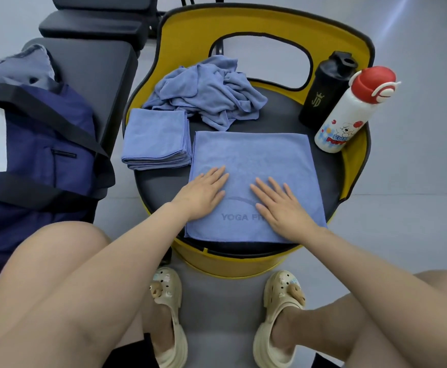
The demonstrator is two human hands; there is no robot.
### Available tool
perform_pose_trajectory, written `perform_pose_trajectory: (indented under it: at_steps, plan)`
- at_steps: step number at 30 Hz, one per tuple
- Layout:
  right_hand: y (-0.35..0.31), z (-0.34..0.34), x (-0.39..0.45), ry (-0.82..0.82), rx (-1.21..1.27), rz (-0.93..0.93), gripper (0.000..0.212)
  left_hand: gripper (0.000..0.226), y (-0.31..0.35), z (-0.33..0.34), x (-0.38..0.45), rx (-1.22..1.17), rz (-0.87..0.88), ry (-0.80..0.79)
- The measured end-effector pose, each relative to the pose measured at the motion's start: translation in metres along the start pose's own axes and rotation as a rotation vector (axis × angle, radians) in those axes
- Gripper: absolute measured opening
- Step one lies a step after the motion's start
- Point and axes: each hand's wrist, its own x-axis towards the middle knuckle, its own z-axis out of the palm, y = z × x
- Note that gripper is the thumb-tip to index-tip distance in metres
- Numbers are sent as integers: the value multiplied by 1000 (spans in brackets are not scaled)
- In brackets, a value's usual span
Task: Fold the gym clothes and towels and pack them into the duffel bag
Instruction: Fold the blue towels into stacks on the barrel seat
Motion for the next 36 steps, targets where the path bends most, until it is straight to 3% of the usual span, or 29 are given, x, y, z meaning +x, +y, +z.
perform_pose_trajectory:
  at_steps: [7,11,17,22,31,36]
  plan:
    - [32,3,-29,28,69,264,59,57,11,17,0,33,20,-45]
    - [46,2,-41,42,109,340,62,55,8,17,-1,10,34,-8]
    - [50,-13,-22,87,145,300,61,53,11,10,12,-50,-28,-1]
    - [55,-36,10,74,121,189,59,51,12,0,33,25,-60,-27]
    - [69,-58,89,138,175,272,54,54,-13,-30,86,25,-207,-59]
    - [80,-59,113,145,116,309,56,62,-27,-43,107,-10,-253,65]
